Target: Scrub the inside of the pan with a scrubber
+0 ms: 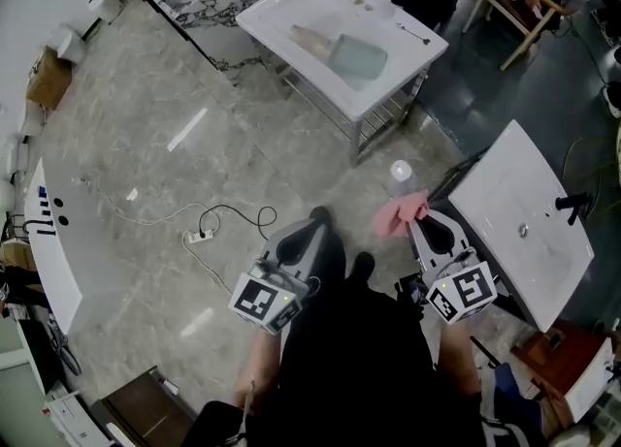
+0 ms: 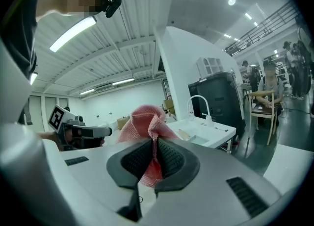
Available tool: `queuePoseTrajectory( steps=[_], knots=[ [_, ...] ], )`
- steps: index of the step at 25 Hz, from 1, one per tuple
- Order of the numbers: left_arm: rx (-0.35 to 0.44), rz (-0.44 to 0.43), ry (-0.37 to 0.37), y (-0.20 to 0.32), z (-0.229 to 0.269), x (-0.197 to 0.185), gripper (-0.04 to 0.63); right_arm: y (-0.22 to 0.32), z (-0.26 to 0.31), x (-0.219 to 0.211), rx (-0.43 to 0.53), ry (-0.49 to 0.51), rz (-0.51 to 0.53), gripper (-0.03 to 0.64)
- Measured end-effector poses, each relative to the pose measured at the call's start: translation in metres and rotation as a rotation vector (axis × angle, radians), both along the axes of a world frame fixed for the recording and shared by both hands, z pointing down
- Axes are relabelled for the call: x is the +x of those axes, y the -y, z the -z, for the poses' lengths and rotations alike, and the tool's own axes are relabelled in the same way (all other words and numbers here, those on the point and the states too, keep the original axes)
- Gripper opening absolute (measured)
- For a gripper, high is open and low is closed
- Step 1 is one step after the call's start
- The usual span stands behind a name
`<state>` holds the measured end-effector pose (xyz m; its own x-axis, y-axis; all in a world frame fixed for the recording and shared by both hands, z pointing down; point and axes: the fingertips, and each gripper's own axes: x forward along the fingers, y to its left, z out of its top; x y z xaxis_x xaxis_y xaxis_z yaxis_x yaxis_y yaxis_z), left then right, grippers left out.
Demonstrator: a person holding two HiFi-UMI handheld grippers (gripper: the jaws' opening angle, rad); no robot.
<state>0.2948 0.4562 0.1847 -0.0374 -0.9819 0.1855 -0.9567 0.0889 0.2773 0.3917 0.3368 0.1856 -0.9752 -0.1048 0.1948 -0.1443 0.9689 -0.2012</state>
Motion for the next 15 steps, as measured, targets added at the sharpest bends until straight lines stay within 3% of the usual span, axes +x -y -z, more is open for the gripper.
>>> queuePoseTrajectory(
  steps=[7, 11, 15],
  knots=[
    [0.030, -0.015, -0.054, 0.048, -0.003, -0.074, 0.035, 0.029, 0.008, -0.066, 0.043, -0.029, 0.002, 0.038],
    [0.085, -0.085, -0.055, 0.082, 0.010, -0.121, 0.035, 0.062, 0.021, -0.110, 0.075, -0.028, -0.062, 0.038],
    [0.072, -0.125, -0.048, 0.105, 0.003, -0.169, 0.035, 0.088, 0.026, -0.150, 0.085, -0.019, -0.121, 0.038]
  ],
)
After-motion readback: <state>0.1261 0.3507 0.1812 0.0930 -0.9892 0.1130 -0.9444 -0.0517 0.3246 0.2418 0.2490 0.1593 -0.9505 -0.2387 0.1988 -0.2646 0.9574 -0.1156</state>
